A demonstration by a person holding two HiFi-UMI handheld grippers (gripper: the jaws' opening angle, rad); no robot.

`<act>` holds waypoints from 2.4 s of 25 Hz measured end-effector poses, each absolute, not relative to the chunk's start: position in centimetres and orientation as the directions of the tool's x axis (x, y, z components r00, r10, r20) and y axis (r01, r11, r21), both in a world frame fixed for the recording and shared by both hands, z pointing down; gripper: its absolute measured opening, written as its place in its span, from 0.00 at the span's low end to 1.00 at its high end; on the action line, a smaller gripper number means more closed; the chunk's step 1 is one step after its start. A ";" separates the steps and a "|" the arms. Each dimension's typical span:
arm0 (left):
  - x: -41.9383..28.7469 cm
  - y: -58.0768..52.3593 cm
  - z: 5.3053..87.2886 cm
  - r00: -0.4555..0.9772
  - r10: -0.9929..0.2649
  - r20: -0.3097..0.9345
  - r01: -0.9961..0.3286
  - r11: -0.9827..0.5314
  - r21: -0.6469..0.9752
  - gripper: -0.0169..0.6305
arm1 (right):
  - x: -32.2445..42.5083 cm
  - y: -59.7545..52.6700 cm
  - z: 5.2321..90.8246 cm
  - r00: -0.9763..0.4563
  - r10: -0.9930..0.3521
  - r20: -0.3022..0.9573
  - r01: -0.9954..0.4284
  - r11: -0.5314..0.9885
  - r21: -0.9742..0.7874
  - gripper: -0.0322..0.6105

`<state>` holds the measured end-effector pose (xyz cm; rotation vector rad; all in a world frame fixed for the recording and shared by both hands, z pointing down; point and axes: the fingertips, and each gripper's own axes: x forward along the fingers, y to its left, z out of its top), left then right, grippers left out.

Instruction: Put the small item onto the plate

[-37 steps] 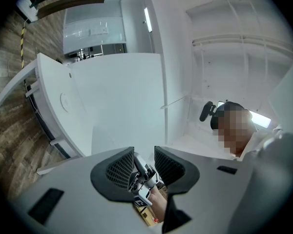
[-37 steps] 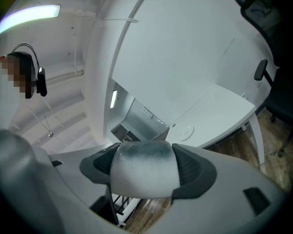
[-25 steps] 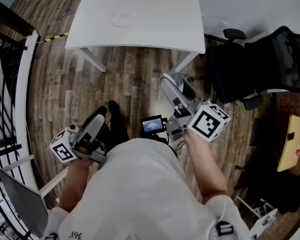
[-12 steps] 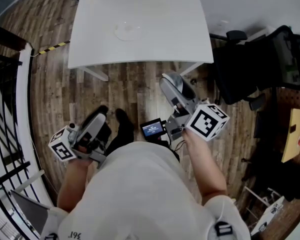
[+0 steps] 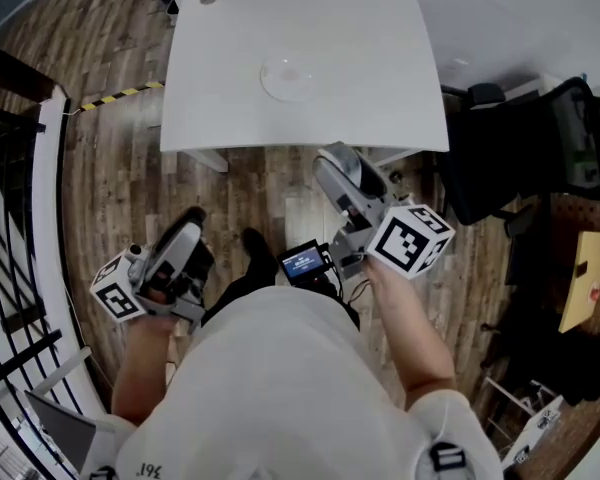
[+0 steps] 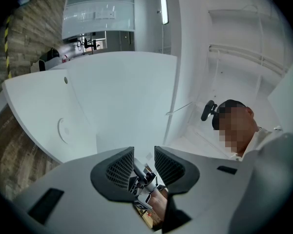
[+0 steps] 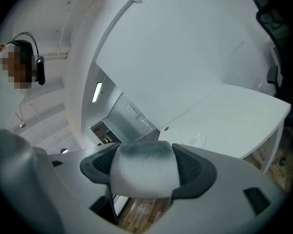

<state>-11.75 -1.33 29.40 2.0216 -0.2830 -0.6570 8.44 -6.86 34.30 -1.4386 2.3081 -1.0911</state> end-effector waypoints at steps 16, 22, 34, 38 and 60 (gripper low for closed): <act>-16.3 -3.8 31.2 0.838 -0.442 -0.321 0.074 -0.491 0.868 0.20 | 3.4 -10.2 34.7 -0.500 -0.839 0.213 -0.697 0.244 -0.674 0.54; -14.9 -5.2 32.3 0.839 -0.449 -0.307 0.055 -0.492 0.869 0.20 | 4.5 -11.7 35.9 -0.513 -0.827 0.230 -0.699 0.247 -0.671 0.54; -11.1 -9.6 33.6 0.828 -0.498 -0.258 -0.029 -0.498 0.867 0.20 | 6.7 -17.8 37.5 -0.569 -0.776 0.272 -0.717 0.307 -0.625 0.54; -9.6 -10.5 33.9 0.844 -0.488 -0.222 -0.071 -0.512 0.856 0.20 | 7.1 -19.3 38.1 -0.576 -0.766 0.284 -0.724 0.318 -0.612 0.54; -4.4 -13.9 38.0 0.879 -0.462 -0.116 -0.132 -0.470 0.873 0.26 | 8.9 -23.7 44.3 -0.552 -0.707 0.442 -0.827 0.396 -0.399 0.54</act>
